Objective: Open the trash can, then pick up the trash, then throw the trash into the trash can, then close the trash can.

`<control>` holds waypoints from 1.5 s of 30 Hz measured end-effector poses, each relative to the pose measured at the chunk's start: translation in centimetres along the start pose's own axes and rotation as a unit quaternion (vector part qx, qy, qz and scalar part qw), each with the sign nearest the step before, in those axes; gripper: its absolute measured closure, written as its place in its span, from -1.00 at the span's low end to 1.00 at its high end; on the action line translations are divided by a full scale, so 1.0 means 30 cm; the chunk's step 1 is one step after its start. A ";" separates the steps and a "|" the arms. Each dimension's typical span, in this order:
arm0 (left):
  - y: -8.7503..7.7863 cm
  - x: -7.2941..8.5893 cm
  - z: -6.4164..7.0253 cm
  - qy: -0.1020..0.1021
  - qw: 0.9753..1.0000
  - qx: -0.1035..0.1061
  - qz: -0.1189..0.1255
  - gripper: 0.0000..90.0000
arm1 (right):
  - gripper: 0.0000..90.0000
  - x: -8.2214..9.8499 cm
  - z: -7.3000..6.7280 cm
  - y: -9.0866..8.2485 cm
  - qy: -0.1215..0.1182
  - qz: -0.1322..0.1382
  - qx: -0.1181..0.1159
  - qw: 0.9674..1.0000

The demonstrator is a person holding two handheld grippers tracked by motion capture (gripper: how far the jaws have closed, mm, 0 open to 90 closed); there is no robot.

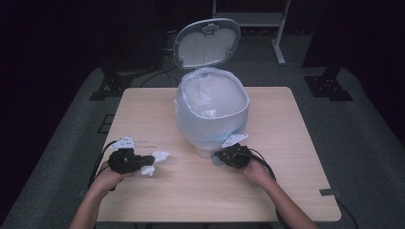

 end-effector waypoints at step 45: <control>-0.223 -0.191 0.097 0.024 0.999 -0.003 0.026 0.88 | 0.87 -0.001 0.000 0.001 -0.004 -0.002 0.002 1.000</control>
Point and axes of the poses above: each handheld gripper's, and its own axes: y roughly forward along the jaws, x roughly out of its underside, z roughly to its right, the point moved 9 cm from there along y, roughly forward along the jaws, and after that the axes turned 12 degrees about x, right-handed, at the moved point
